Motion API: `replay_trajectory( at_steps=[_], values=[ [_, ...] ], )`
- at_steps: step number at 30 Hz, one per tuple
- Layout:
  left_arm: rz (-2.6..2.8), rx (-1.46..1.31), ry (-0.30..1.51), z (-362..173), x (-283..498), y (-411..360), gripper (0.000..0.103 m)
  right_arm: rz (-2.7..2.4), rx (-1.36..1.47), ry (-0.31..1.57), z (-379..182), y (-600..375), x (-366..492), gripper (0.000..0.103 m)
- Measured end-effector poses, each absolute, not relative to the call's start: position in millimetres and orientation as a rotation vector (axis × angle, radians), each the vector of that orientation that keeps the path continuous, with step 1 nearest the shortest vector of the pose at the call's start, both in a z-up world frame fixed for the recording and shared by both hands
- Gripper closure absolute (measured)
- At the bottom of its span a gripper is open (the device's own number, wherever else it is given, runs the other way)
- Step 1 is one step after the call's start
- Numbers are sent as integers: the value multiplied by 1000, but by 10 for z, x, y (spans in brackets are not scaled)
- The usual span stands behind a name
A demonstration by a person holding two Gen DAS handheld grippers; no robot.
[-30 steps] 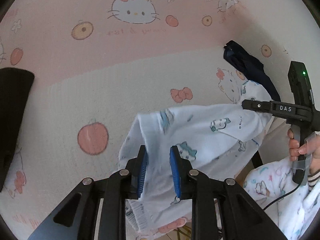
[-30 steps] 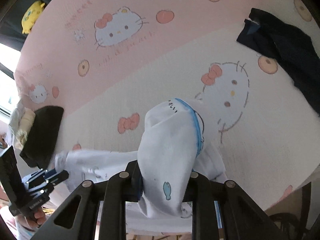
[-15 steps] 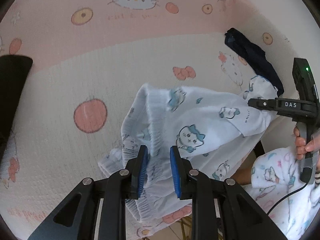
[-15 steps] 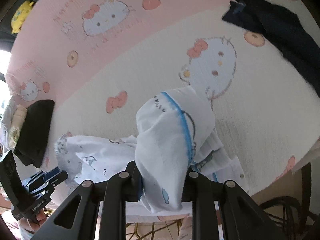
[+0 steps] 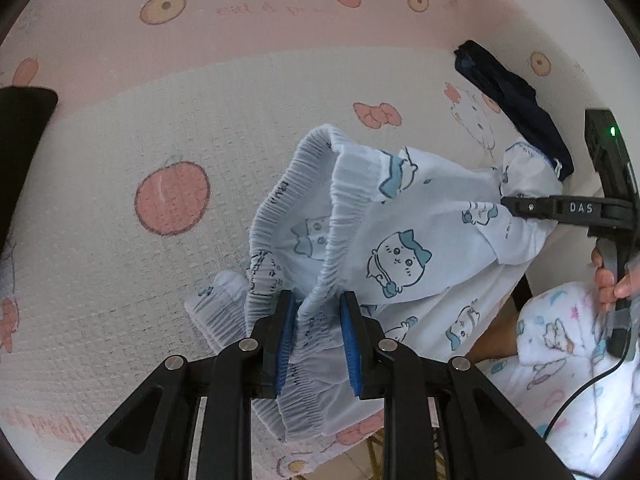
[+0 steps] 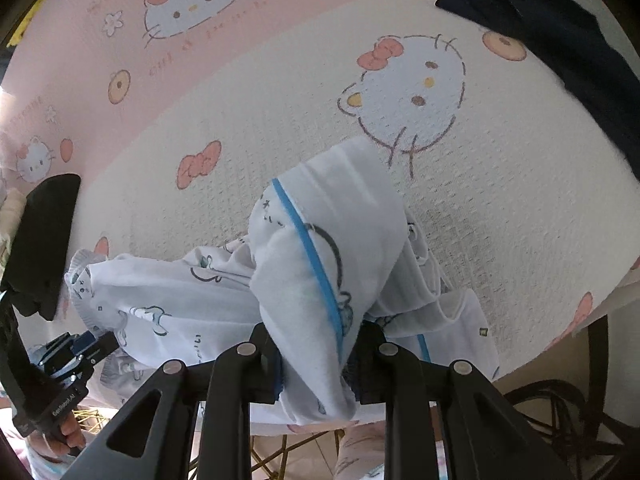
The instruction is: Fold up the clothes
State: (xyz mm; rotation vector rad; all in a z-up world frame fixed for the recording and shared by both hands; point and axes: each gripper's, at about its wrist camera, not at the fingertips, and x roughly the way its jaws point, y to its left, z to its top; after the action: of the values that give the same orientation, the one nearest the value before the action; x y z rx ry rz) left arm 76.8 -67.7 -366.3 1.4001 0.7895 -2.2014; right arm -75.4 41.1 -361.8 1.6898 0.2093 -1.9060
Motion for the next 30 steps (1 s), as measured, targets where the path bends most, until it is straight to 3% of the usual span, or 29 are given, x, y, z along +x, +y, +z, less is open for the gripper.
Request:
replay_trajectory(
  at_steps=[2,6,9,12,14,15,19,30],
  values=[
    [-2208,1407,783,-3658,760,-675,83,-1892,1677,241,-3590,397,-731,71],
    [-2210,1428,820,-3644,763,-710,83,-1875,1665,166,-3436,475,-749,39],
    [-2219,1423,875,-3579,791,-750,82,-1973,1581,115,-3205,630,-827,30],
    [-2268,1361,886,-3413,834,-763,75,-2057,1510,40,-3056,802,-935,30],
    [-2253,1333,895,-3328,851,-786,35,-2080,1502,-53,-3014,901,-979,30],
    [-2243,1301,908,-3273,871,-811,30,-2087,1501,-85,-3008,930,-984,30],
    [-2242,1242,984,-3161,856,-921,30,-2117,1469,-117,-2967,969,-996,30],
    [-2185,1251,1057,-3304,471,-1185,30,-2019,1446,83,-3025,605,-914,30]
  ],
)
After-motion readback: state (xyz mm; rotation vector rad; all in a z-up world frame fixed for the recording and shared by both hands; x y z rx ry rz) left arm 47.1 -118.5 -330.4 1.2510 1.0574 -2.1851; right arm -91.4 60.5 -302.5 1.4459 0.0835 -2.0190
